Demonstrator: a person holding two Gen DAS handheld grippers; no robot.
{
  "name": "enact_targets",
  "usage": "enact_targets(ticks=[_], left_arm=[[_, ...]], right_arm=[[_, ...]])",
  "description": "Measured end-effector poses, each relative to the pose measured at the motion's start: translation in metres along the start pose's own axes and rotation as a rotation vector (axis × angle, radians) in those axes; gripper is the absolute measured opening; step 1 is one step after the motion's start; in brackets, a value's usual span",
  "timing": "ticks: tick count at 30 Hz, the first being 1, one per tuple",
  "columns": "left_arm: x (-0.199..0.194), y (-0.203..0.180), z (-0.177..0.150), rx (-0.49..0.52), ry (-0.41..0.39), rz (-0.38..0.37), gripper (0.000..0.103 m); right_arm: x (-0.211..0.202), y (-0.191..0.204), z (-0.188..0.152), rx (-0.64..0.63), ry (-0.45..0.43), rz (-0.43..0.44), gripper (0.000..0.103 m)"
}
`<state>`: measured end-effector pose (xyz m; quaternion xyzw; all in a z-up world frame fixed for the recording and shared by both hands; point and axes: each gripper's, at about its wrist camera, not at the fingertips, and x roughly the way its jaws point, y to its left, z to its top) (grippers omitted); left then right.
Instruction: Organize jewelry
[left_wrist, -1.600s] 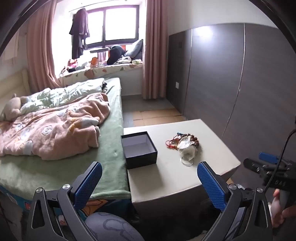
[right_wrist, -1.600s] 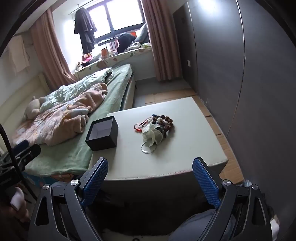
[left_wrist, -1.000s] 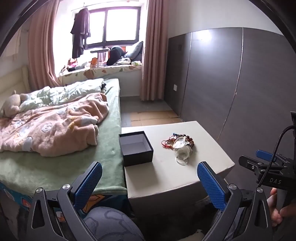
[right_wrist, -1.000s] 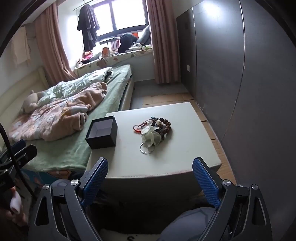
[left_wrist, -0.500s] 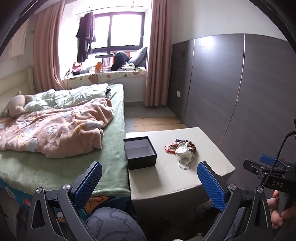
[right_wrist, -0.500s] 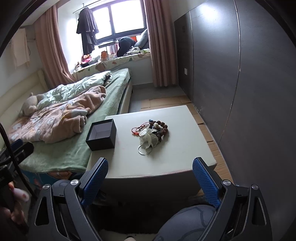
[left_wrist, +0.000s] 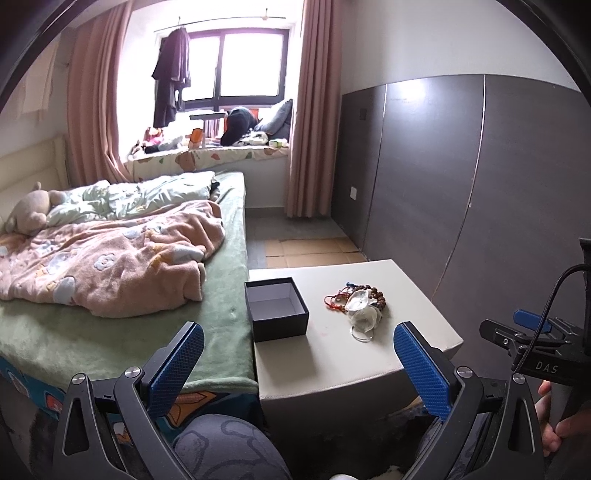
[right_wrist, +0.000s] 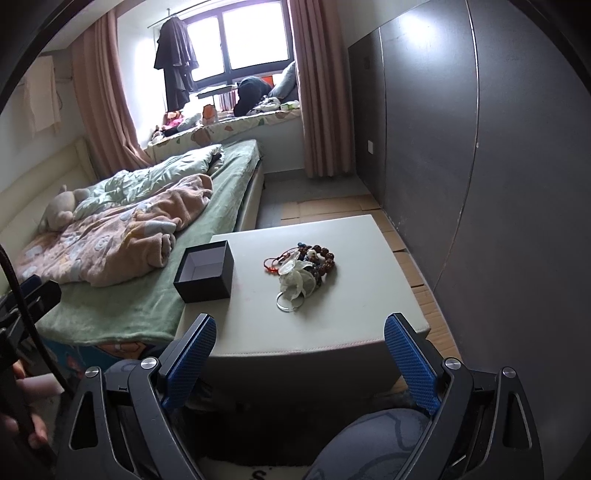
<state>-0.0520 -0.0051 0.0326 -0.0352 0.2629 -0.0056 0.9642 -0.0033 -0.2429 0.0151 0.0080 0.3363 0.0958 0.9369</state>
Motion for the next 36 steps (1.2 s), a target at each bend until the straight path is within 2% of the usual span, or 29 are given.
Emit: enact_targets(ticks=[21,36], left_arm=[[0.001,0.000,0.003,0.005,-0.003,0.014,0.103],[0.016,-0.001,0.013,0.013,0.008,0.013,0.103]], right_arm=[[-0.003,0.001,0.003,0.010,-0.003,-0.009,0.093],[0.009,-0.013,0.011,0.036,0.005,-0.009,0.093]])
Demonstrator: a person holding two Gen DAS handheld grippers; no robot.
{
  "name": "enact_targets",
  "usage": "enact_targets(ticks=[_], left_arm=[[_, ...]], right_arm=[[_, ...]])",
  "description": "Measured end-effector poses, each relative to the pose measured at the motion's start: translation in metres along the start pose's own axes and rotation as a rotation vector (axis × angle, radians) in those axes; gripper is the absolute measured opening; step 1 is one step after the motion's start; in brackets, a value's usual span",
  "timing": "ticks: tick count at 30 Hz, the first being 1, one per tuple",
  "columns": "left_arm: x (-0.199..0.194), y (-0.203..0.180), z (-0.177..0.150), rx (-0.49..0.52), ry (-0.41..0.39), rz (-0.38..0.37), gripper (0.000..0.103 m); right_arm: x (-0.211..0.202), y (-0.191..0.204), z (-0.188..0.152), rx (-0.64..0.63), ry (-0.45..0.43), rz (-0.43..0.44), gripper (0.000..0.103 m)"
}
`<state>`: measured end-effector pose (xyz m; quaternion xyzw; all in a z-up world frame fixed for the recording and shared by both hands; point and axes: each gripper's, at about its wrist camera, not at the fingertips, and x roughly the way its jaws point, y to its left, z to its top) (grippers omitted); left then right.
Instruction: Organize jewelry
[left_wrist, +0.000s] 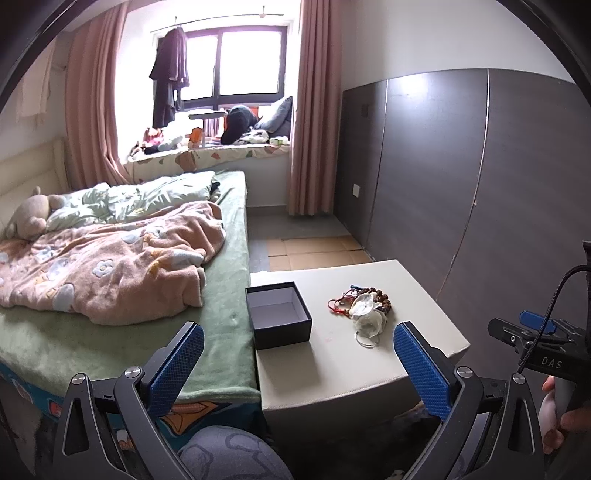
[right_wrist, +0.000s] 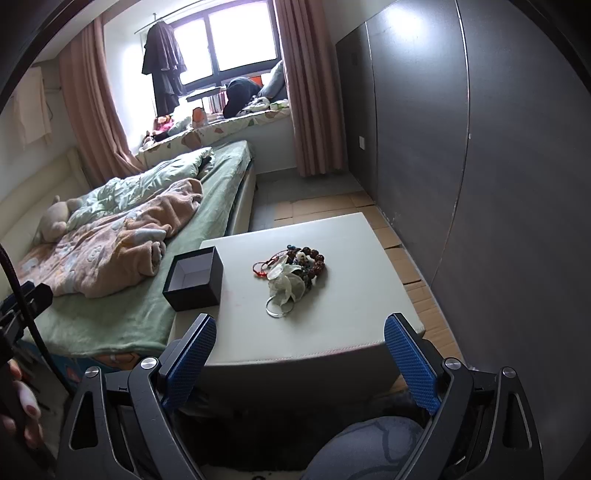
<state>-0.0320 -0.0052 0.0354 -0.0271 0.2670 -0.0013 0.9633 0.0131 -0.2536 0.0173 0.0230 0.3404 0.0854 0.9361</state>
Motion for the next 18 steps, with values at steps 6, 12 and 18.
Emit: enact_targets(ticks=[6,12,18], left_arm=[[0.019,-0.004,0.007,-0.003,0.018,-0.012,0.103],[0.052,-0.011,0.011,0.002,0.058,-0.058,0.103],[0.098,-0.022,0.014,0.021,0.137,-0.105,0.096]], right_arm=[[0.014,-0.006,0.005,0.010,0.016,-0.001,0.093],[0.039,-0.021,0.009,0.029,0.046,-0.014,0.093],[0.072,-0.036,0.012,0.054,0.113,0.000,0.074]])
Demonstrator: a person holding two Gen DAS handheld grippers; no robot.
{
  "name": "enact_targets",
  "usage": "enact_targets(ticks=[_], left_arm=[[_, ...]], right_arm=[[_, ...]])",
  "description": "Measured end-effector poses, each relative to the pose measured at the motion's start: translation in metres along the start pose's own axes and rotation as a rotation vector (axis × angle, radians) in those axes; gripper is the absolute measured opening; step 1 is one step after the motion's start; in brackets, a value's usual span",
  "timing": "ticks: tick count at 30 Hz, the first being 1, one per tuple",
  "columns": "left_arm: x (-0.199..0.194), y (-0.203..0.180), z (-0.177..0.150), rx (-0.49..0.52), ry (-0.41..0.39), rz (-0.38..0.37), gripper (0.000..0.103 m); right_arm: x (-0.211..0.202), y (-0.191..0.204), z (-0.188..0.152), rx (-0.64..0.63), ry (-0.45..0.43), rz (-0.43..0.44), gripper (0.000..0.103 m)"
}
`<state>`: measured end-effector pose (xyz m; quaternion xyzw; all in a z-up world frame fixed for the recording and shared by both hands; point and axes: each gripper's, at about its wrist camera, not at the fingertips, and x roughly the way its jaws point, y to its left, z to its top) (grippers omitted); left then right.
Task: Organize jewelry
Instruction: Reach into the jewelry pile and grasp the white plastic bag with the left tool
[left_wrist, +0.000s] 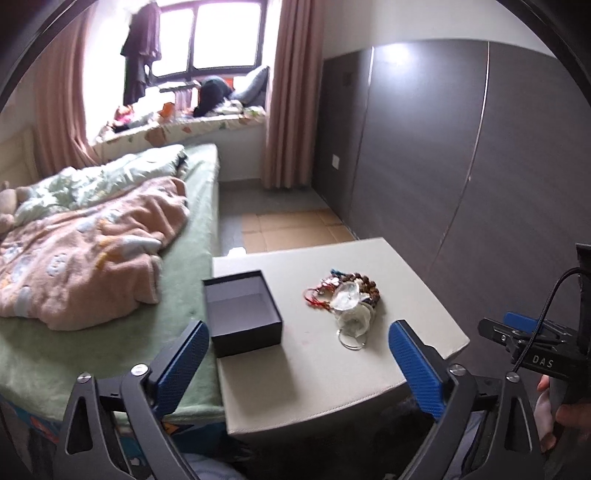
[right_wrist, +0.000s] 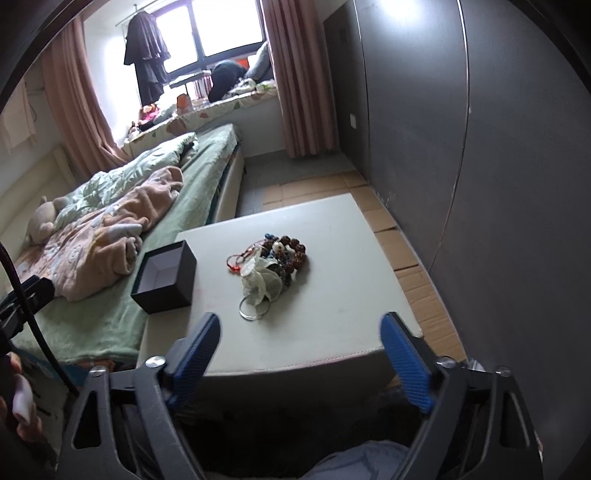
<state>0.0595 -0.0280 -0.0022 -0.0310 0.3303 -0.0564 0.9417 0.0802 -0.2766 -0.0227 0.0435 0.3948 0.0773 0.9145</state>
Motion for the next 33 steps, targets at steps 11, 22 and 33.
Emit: enact_targets(ticks=[11,22,33], left_arm=[[0.095,-0.009,0.017,-0.017,0.149,-0.115,0.080],[0.175,-0.038,0.029,0.008,0.254,-0.202,0.074],[0.244,-0.058,0.015,0.048,0.388,-0.218,0.048]], right_arm=[[0.074,-0.033,0.017,0.113,0.133,0.088,0.053],[0.143,-0.057,0.032,0.214,0.209,0.174,0.039],[0.185,-0.067,0.023,0.311,0.209,0.269,0.038]])
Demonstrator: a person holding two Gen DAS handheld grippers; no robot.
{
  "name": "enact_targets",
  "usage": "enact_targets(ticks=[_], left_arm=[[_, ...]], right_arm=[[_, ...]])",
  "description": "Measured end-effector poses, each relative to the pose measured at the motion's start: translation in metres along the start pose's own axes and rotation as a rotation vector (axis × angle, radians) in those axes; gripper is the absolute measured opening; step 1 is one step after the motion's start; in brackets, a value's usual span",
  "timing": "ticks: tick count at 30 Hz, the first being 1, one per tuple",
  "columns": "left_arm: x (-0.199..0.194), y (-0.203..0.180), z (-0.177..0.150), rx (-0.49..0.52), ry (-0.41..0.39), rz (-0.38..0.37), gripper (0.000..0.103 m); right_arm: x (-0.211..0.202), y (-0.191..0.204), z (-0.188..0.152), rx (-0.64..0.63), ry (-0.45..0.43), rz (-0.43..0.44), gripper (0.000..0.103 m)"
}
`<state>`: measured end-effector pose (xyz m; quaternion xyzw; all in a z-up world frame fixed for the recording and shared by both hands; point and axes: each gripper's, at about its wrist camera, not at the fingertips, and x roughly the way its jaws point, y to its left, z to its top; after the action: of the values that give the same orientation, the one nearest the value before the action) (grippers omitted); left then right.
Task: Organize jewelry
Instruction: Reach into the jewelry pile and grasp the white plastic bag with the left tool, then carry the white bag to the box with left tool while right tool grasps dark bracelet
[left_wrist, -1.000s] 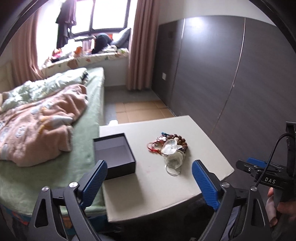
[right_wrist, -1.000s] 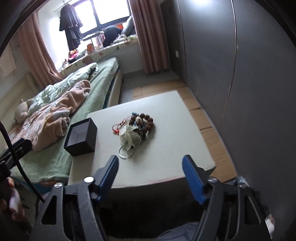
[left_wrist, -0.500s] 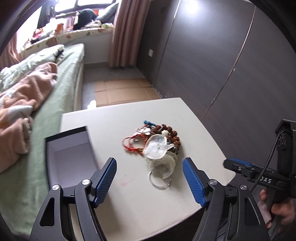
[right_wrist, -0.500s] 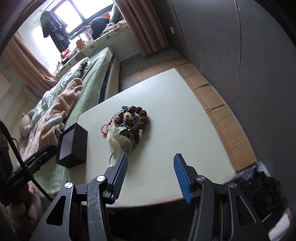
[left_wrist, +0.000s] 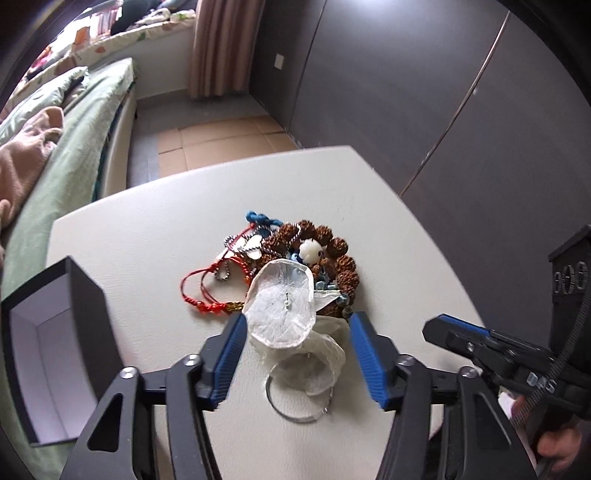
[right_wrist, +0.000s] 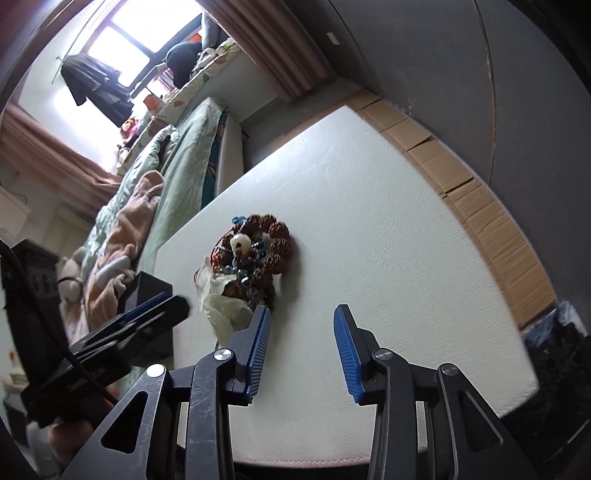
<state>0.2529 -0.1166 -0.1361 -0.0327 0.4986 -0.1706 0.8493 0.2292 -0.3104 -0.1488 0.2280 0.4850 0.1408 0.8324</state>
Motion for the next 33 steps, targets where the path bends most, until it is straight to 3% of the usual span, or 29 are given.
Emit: enact_targets(ticks=[1,2,3,5,14,27,30,33], left_arm=[[0.006,0.001,0.001,-0.003,0.016,-0.003,0.040],[0.012,0.002,0.002,-0.011,0.034,-0.008,0.020],[0.016,0.003,0.002,-0.018,0.048,-0.011,0.007],[0.015,0.005,0.002,-0.035,0.038,-0.019,0.002],[-0.040,0.018,0.014,-0.044,-0.087,-0.004,0.001],[-0.099,0.050,0.007,-0.119,-0.165,0.063,0.001],[-0.107,0.058,0.006,-0.129,-0.173,0.079,0.001],[-0.115,0.069,0.002,-0.149,-0.180,0.096,0.001]], right_arm=[[0.002,0.000,0.000,-0.004,0.006,-0.001,0.038],[0.006,0.000,0.000,-0.006,0.016,-0.005,0.038],[0.007,-0.001,0.001,0.002,0.019,0.006,0.038],[0.009,-0.001,0.002,0.003,0.020,0.028,0.038],[0.036,0.015,0.010,-0.034,0.088,0.072,0.038],[0.074,0.036,0.014,-0.123,0.130,0.043,0.038],[0.078,0.038,0.013,-0.133,0.127,0.047,0.012],[0.073,0.044,0.013,-0.164,0.095,0.035,0.011]])
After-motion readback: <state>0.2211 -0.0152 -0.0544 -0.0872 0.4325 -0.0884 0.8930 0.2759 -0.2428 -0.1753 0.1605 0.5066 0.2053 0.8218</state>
